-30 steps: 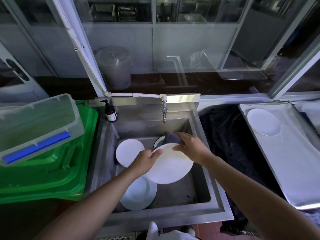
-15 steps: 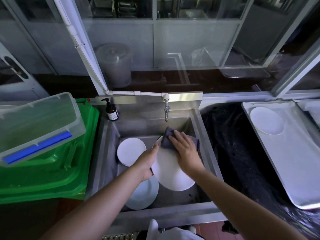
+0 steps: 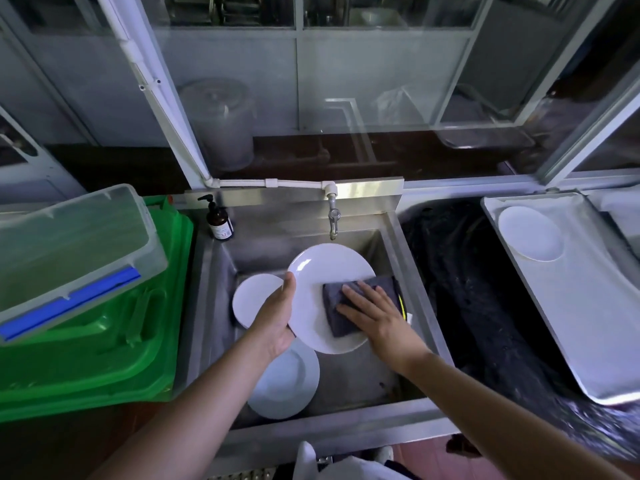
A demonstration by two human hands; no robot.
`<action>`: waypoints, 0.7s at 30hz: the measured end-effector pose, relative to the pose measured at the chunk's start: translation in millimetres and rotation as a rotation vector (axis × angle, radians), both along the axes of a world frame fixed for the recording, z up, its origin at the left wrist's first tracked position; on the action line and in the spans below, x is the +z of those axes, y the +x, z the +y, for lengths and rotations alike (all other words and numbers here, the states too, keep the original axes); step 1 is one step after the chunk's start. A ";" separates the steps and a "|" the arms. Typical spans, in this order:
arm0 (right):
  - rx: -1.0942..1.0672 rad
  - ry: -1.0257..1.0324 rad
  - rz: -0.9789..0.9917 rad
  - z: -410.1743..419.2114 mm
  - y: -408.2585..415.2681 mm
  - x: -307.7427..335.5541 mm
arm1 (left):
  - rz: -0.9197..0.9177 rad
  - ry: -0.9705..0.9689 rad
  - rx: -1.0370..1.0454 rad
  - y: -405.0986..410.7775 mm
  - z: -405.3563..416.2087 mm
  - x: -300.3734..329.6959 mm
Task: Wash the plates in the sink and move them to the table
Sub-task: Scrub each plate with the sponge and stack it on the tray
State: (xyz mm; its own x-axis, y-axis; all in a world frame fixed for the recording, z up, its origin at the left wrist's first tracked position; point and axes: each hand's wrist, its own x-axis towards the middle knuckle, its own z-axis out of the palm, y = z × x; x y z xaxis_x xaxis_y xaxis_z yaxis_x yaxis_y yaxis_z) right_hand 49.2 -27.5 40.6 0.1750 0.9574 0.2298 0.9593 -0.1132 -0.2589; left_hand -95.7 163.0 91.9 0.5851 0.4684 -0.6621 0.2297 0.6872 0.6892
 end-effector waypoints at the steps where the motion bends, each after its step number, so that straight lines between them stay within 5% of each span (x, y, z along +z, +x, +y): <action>1: -0.074 0.001 0.031 7.2 0.8 5.3 | 0.008 -0.003 -0.018 1.1 -3.0 0.2; 7: -0.291 0.002 0.254 37.8 -17.8 27.2 | 0.007 -0.127 -0.064 28.8 -36.5 10.9; 12: -0.108 -0.086 0.178 -15.0 15.8 5.0 | -0.024 -0.232 0.056 72.6 -67.0 4.0; 21: -0.273 -0.267 0.114 -146.4 147.9 6.3 | -0.011 -0.213 0.119 213.8 -208.0 -6.7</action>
